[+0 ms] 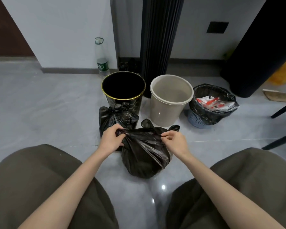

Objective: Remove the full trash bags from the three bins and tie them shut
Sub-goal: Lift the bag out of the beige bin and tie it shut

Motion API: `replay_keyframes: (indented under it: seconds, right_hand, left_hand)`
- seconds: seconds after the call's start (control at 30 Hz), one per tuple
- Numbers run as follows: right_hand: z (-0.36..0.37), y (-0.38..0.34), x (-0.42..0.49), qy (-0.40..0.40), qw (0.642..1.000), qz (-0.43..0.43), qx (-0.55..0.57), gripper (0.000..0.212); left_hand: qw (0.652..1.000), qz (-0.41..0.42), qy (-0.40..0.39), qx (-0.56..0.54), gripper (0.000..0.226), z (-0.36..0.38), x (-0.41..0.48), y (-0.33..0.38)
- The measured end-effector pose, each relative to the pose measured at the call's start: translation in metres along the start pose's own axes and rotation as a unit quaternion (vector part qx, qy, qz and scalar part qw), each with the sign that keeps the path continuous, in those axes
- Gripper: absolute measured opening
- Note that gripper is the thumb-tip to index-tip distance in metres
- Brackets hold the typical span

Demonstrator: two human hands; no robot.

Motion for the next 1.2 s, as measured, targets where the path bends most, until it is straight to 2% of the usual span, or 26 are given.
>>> replay_keyframes:
  seconds: [0.1, 0.23, 0.3, 0.4, 0.47, 0.57, 0.6, 0.7, 0.77, 0.83, 0.9, 0.93, 1.0, 1.1, 1.13, 1.2]
  right_hand:
    - [-0.006, 0.005, 0.002, 0.018, 0.998, 0.010, -0.062, 0.012]
    - [-0.007, 0.004, 0.007, 0.037, 0.994, 0.002, -0.098, 0.006]
    - [-0.006, 0.004, 0.007, 0.054, 0.987, -0.027, -0.150, 0.010]
    - [-0.007, 0.002, 0.007, 0.068, 0.969, -0.120, -0.203, 0.013]
    - [-0.006, 0.003, 0.009, -0.005, 0.967, -0.152, -0.204, 0.018]
    - [-0.002, 0.004, 0.008, -0.195, 0.966, -0.086, -0.143, 0.022]
    - [0.000, 0.002, 0.005, -0.216, 0.969, -0.067, -0.097, 0.020]
    - [0.004, -0.005, 0.001, -0.181, 0.982, -0.050, 0.009, 0.016]
    - [0.006, -0.003, 0.002, -0.145, 0.985, -0.054, -0.075, 0.024]
    - [0.008, 0.005, 0.002, -0.132, 0.958, -0.069, -0.244, 0.051]
    - [0.012, 0.015, 0.001, -0.152, 0.928, -0.074, -0.333, 0.074]
    - [0.015, 0.019, 0.000, -0.158, 0.919, -0.077, -0.354, 0.079]
    - [0.017, 0.025, -0.001, -0.144, 0.903, -0.089, -0.394, 0.074]
    - [0.016, 0.037, 0.003, -0.086, 0.897, -0.105, -0.421, 0.038]
    - [0.014, 0.039, 0.005, -0.060, 0.909, -0.096, -0.402, 0.029]
    - [0.010, 0.040, 0.009, -0.015, 0.947, -0.055, -0.316, 0.023]
  left_hand:
    - [0.998, 0.044, 0.039, 0.026, 0.023, -0.011, 0.000, 0.003]
    - [0.996, 0.078, 0.031, 0.010, 0.017, -0.019, -0.003, 0.006]
    - [0.997, 0.048, 0.024, -0.051, 0.010, -0.019, -0.002, 0.003]
    - [0.974, -0.065, 0.011, -0.219, 0.010, -0.013, 0.003, -0.009]
    - [0.952, -0.122, 0.019, -0.279, 0.013, -0.009, 0.005, -0.015]
    - [0.947, -0.137, 0.039, -0.290, 0.019, -0.003, 0.005, -0.018]
    - [0.948, -0.132, 0.046, -0.285, 0.020, -0.001, 0.005, -0.017]
    - [0.947, -0.137, 0.044, -0.287, 0.023, 0.001, 0.008, -0.020]
    - [0.945, -0.150, 0.034, -0.289, 0.023, 0.002, 0.009, -0.022]
    - [0.946, -0.153, 0.028, -0.285, 0.024, 0.003, 0.008, -0.021]
    - [0.946, -0.148, 0.025, -0.286, 0.023, 0.004, 0.007, -0.019]
    - [0.946, -0.146, 0.029, -0.288, 0.023, 0.004, 0.007, -0.018]
    - [0.946, -0.145, 0.037, -0.287, 0.022, 0.003, 0.007, -0.019]
    - [0.948, -0.144, 0.044, -0.282, 0.022, 0.003, 0.009, -0.019]
    - [0.948, -0.142, 0.048, -0.282, 0.022, 0.003, 0.009, -0.019]
    - [0.946, -0.133, 0.064, -0.289, 0.020, 0.004, 0.011, -0.019]
Point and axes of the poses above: each hand's wrist, its own x-axis towards the middle knuckle, its own z-axis out of the palm, y = z × x, the point moved 1 cm from there along x, towards the middle knuckle, and after that the axes turned 1 degree about x, right-handed, at the moved point
